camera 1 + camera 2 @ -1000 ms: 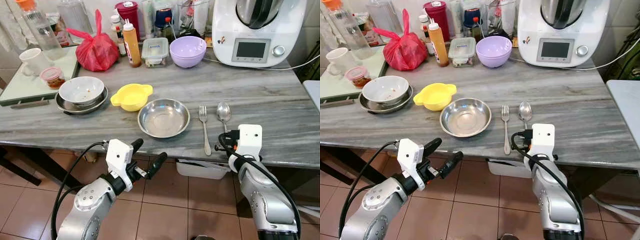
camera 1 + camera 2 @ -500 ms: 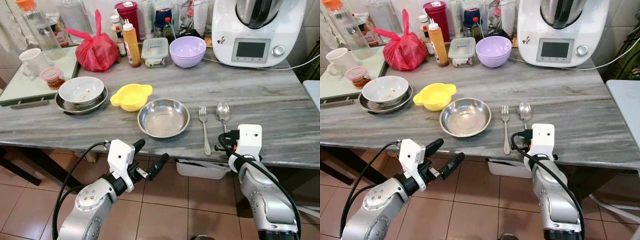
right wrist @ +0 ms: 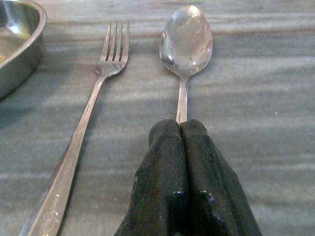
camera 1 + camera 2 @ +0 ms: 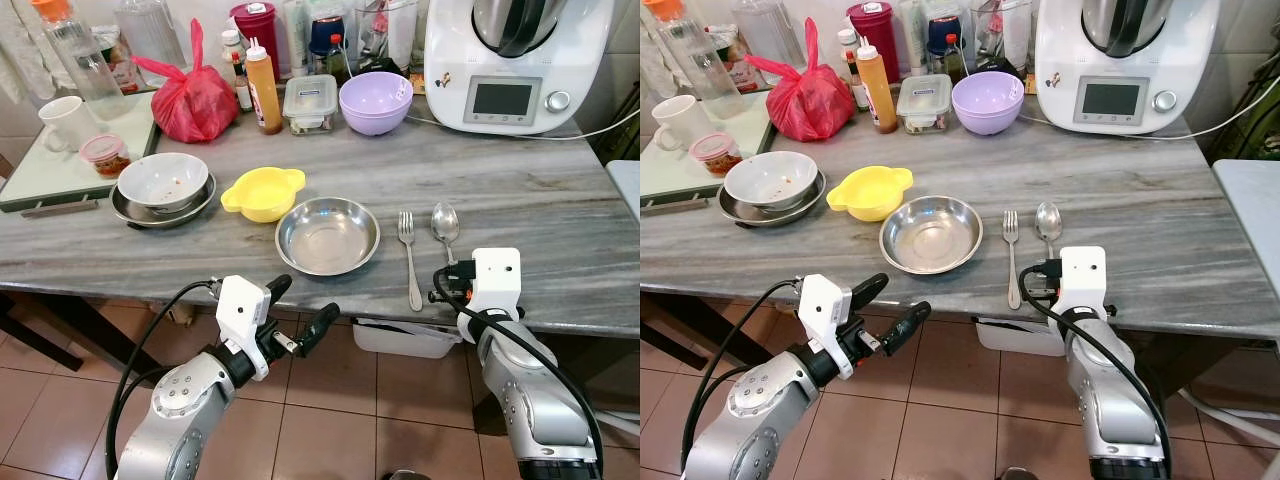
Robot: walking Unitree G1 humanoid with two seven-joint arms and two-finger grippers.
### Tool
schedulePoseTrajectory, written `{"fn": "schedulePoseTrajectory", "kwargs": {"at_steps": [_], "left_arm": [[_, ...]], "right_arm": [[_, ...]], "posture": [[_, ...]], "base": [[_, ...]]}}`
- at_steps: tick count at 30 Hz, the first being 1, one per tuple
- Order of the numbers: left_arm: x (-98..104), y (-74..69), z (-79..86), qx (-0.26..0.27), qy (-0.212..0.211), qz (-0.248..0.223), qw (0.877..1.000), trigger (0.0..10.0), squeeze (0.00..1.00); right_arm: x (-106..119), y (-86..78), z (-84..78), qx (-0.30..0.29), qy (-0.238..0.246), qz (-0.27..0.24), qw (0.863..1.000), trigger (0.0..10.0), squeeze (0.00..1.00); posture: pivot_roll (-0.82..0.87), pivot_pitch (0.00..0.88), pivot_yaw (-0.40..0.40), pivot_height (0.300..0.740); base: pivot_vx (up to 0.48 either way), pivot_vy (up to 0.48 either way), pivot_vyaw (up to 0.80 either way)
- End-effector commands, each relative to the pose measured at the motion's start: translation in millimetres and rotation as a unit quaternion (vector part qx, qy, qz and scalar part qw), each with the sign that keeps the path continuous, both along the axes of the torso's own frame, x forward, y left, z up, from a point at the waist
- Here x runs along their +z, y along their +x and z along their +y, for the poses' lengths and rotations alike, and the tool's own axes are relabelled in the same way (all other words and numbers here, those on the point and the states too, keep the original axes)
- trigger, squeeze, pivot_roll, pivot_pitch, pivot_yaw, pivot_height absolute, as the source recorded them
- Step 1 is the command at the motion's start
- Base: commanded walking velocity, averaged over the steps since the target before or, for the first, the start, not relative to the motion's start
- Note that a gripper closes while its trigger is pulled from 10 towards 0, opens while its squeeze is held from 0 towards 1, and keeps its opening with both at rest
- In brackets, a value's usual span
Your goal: Setting the table
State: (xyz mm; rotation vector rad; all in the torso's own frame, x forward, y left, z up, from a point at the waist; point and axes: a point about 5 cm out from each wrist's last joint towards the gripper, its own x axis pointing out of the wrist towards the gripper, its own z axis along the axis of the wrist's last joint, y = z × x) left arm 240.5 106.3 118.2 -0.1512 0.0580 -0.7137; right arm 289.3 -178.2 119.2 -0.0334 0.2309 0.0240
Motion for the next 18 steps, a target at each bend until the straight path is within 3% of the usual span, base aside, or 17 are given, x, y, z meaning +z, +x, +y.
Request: {"fn": "schedulePoseTrajectory", "kwargs": {"at_steps": [1, 2, 11, 18], "left_arm": [[0, 1.4, 4.8, 0.006, 0.003, 0.001, 1.000, 10.0, 0.00], [0, 1.7, 5.3, 0.007, 0.002, 0.000, 1.000, 10.0, 0.00], [0, 1.8, 5.8, 0.005, 0.003, 0.000, 1.000, 10.0, 0.00], [2, 0.9, 7.5, 0.008, 0.003, -0.001, 1.000, 10.0, 0.00]], "right_arm": [[12, 2.8, 4.6, 0.012, -0.002, -0.033, 0.999, 10.0, 0.69], [17, 3.4, 5.6, 0.016, -0.003, -0.048, 0.999, 10.0, 1.00], [54, 9.4, 22.9, 0.058, -0.012, -0.142, 0.988, 10.0, 1.00], [81, 17.5, 23.7, 0.053, -0.044, -0.208, 0.976, 10.0, 1.00]], "posture": [[-0.16, 0.090, 0.099, 0.740], [-0.16, 0.090, 0.099, 0.740], [-0.17, 0.088, 0.104, 0.740], [-0.16, 0.084, 0.111, 0.740]], "base": [[0.000, 0.000, 0.00], [0.000, 0.000, 0.00], [0.000, 0.000, 0.00], [0.000, 0.000, 0.00]]}}
